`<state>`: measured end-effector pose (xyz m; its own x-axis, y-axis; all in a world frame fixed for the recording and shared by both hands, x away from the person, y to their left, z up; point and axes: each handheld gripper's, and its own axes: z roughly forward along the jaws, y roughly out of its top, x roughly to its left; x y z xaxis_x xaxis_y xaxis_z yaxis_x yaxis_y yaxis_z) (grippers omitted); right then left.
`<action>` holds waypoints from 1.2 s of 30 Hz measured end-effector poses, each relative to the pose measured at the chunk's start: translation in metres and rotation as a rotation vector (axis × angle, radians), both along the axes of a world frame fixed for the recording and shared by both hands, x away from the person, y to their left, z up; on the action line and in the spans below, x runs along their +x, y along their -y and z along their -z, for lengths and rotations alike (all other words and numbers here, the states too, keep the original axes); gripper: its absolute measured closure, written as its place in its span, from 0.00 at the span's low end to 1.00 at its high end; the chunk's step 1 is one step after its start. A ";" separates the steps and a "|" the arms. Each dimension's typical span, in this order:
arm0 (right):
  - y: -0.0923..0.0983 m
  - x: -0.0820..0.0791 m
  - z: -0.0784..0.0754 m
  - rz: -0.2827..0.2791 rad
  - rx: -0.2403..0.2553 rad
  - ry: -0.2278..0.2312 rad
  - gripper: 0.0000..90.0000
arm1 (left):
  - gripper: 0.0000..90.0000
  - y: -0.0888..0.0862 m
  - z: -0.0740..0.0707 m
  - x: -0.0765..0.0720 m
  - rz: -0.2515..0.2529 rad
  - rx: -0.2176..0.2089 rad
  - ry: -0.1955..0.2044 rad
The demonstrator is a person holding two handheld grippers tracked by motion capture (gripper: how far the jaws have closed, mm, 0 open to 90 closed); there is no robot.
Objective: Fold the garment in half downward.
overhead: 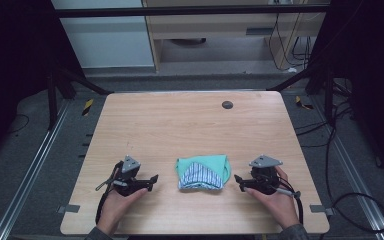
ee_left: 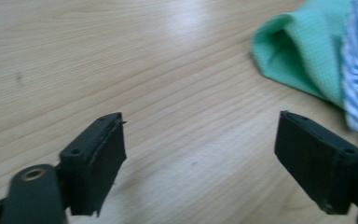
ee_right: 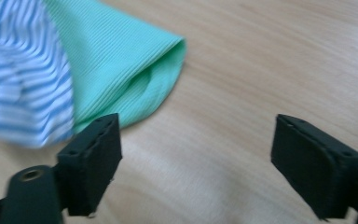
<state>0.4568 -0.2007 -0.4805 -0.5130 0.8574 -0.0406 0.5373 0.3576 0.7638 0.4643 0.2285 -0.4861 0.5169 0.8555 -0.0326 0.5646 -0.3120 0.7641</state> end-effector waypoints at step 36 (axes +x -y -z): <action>0.027 0.096 0.019 0.333 0.002 -0.065 0.10 | 0.12 -0.024 -0.001 0.085 -0.095 0.072 -0.021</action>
<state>0.5525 -0.2281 -0.4993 -0.2063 0.9784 -0.0147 0.6721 0.1526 0.7246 0.5495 0.2530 -0.4853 0.4330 0.9011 0.0208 0.6097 -0.3099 0.7296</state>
